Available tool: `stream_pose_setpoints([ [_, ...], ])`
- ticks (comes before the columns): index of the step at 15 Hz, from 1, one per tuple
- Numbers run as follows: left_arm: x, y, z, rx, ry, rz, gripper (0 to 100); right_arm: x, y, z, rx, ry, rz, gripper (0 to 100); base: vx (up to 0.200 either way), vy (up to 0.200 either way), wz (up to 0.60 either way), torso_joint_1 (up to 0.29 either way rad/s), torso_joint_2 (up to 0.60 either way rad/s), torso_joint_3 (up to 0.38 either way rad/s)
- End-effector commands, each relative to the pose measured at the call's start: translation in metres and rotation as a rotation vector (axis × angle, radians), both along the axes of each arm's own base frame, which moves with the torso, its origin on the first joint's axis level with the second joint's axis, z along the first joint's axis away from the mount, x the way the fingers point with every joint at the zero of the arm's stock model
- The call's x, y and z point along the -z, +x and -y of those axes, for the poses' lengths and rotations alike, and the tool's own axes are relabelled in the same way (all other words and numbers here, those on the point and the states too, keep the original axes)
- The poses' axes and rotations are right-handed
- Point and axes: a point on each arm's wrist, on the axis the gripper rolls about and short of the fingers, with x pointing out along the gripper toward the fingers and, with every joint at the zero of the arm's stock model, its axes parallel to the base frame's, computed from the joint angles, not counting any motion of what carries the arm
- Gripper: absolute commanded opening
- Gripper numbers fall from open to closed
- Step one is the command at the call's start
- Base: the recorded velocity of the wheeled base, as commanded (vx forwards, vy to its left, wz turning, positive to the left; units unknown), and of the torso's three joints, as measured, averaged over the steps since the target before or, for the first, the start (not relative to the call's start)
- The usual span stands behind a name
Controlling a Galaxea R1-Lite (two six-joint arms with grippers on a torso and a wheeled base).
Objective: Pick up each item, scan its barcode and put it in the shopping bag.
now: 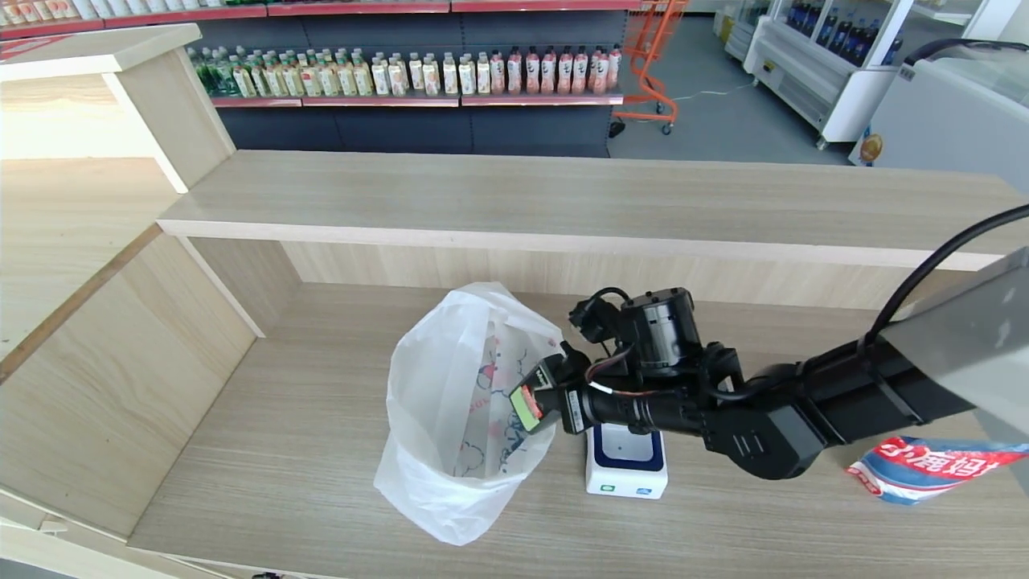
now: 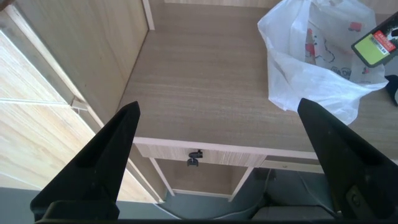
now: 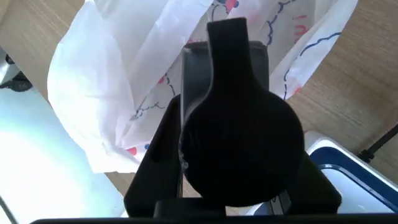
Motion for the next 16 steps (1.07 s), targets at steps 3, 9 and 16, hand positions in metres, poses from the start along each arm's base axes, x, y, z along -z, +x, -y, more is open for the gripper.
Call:
stream_pose_setpoints([
  [3,0.0,0.0,0.0,0.0,0.0,0.0,100,0.005,0.019,-0.016,-0.064,0.017,0.027,0,0.0,0.0,0.0,0.0,0.0,0.0],
  [9,0.0,0.0,0.0,0.0,0.0,-0.002,100,0.023,0.033,-0.027,-0.109,-0.059,0.108,100,0.0,0.0,0.0,0.0,0.0,0.0],
  [16,0.0,0.0,0.0,0.0,0.0,0.0,100,-0.004,0.014,-0.012,0.005,0.146,-0.033,100,0.0,0.0,0.0,0.0,0.0,0.0],
])
